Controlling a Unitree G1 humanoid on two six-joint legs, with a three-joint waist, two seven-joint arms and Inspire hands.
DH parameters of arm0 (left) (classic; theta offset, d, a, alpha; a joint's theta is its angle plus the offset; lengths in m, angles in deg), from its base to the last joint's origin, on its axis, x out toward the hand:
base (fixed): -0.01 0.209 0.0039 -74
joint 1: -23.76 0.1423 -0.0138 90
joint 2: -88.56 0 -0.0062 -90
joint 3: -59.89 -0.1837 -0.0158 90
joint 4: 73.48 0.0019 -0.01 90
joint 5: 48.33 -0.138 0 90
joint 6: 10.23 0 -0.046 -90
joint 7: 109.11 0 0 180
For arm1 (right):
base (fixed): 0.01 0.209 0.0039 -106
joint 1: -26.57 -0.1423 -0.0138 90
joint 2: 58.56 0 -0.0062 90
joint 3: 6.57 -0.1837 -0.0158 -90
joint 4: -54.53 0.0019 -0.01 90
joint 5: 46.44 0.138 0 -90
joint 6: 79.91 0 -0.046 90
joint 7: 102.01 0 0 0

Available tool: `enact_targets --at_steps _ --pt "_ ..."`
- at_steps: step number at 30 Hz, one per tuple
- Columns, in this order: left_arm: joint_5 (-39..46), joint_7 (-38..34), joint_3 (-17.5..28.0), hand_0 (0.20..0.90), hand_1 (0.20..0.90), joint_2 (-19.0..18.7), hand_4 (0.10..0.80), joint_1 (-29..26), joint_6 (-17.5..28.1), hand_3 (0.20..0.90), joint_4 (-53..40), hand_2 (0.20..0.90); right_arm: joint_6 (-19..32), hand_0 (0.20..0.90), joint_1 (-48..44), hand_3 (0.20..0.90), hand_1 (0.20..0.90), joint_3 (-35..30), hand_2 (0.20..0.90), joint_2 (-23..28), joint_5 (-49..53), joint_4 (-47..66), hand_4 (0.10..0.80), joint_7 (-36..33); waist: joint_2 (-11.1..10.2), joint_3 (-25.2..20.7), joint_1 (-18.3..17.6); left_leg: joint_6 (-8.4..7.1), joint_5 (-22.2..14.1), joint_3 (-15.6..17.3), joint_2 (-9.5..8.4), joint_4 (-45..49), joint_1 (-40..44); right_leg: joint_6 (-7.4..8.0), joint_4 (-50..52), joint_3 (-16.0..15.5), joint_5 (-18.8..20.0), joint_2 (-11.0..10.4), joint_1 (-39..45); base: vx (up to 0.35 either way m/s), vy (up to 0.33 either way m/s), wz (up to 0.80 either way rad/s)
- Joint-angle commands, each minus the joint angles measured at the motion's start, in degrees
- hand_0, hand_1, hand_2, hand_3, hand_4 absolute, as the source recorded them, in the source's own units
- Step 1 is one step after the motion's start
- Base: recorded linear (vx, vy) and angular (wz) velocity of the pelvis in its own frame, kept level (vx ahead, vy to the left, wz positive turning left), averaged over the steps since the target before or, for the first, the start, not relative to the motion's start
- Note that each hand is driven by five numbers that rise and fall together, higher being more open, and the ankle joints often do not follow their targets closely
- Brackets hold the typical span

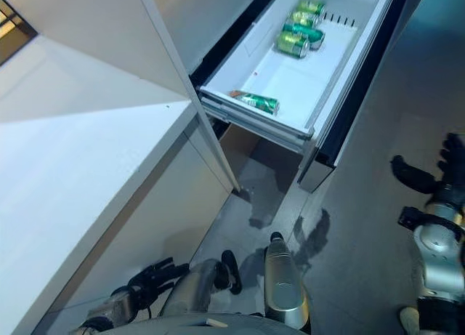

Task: Put drinks into fridge and close the fridge

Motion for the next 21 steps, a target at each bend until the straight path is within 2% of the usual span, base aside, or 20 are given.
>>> enact_targets --at_steps 1,2,6,12,21 --pt "0.5 -1.3 -4.5 0.9 0.9 -2.4 0.8 3.8 0.1 0.9 0.0 0.9 6.2 0.9 -8.6 0.9 0.9 0.0 0.9 4.7 1.1 2.0 0.8 1.0 -1.0 0.3 2.2 2.03 -6.0 -5.1 -2.27 4.9 -1.7 -5.92 5.4 -3.6 -5.8 1.5 1.7 -0.04 0.01 0.03" --pt "0.5 -1.3 -4.5 0.9 0.9 -2.4 0.8 3.8 0.1 0.9 0.0 0.9 6.2 0.9 -8.6 0.9 0.9 0.0 0.9 4.7 1.1 2.0 0.8 1.0 -1.0 0.3 2.2 2.03 -6.0 -5.1 -2.27 4.9 -1.7 -5.92 5.4 -3.6 -5.8 1.5 1.6 -0.062 0.016 0.01" --pt "2.1 -2.7 -5.9 0.9 0.9 -2.3 0.8 1.2 0.4 0.9 -0.2 0.9 7.5 0.9 -17.6 0.9 0.9 7.4 0.9 5.0 -0.5 -0.6 0.8 4.0 -0.4 2.6 3.4 1.83 -5.2 -5.0 -2.71 6.1 -4.7 -6.18 6.5 -4.0 -5.2 1.5 -1.3 -0.106 0.025 -0.07" --pt "1.4 -3.8 -7.0 0.9 0.9 -1.9 0.8 -0.2 -0.4 0.9 -0.4 0.9 9.1 0.9 -26.2 0.9 0.9 14.2 0.9 4.7 -1.9 -1.1 0.8 8.4 -0.3 3.2 5.2 1.5 -5.1 -5.3 -3.06 7.5 -6.1 -6.16 7.1 -4.5 -5.0 1.4 -2.0 -0.009 0.003 -0.01" --pt "0.5 -4.9 -8.8 0.9 0.9 -1.2 0.8 -1.6 -1.7 0.9 -0.1 0.9 11.0 0.9 -37.3 0.9 0.9 24.1 0.9 1.5 -3.6 0.0 0.8 15.9 -0.5 2.9 8.2 0.87 -3.5 -6.1 -2.91 4.7 -4.1 -5.58 3.5 -6.0 -3.6 1.0 1.3 0.031 -0.021 0.04"
